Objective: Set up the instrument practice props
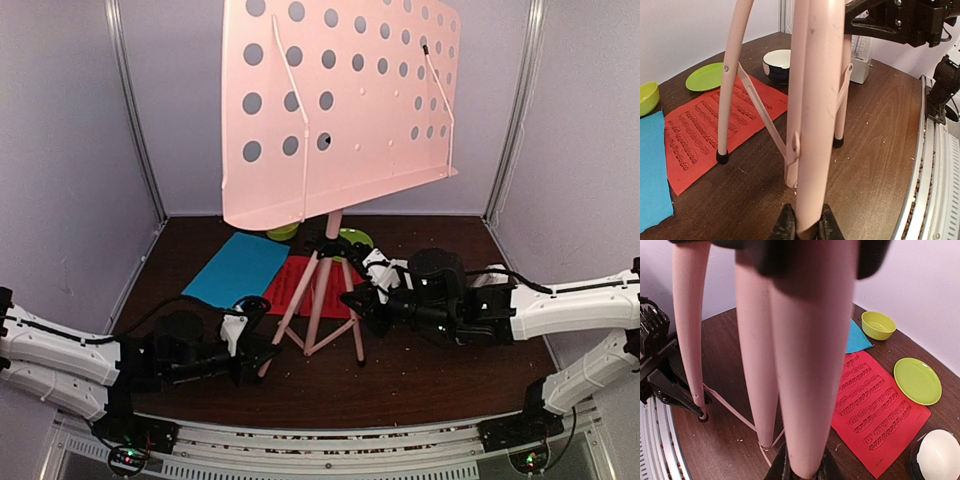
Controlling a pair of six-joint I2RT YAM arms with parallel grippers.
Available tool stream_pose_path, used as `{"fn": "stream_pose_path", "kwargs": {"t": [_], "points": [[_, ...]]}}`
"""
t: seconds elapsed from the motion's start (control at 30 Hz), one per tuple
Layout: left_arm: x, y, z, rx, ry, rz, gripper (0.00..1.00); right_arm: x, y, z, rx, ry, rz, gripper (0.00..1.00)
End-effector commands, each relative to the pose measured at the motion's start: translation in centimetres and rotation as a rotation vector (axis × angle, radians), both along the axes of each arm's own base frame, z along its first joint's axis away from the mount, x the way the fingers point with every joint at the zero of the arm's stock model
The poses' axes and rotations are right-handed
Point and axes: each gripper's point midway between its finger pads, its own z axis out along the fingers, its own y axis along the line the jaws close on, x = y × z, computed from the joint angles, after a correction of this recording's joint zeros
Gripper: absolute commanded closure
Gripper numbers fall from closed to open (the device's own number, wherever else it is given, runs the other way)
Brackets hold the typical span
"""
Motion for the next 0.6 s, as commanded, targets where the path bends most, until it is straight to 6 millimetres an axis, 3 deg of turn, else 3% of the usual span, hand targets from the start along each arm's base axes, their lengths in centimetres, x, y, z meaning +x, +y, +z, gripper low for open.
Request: {"fn": "stream_pose_path", "kwargs": {"t": [0.0, 0.13, 0.4, 0.57], "points": [[0.7, 5.4, -7.2, 0.179, 0.139, 0.194, 1.0, 2.2, -5.2, 1.7, -0.102, -0.089, -0.183, 1.0], [1.0, 5.7, -8.0, 0.184, 0.146, 0.219, 1.0, 1.8, -5.7, 1.7, -0.137, -0.107, -0.182, 1.0], [2.4, 4.2, -8.9, 0.18, 0.159, 0.269, 1.0, 1.4, -6.5, 1.5, -0.191, -0.147, -0.201, 1.0], [1.4, 5.7, -10.1, 0.198, 0.186, 0.263, 1.0, 0.5, -7.3, 0.5, -0.222, -0.141, -0.189, 1.0]]}}
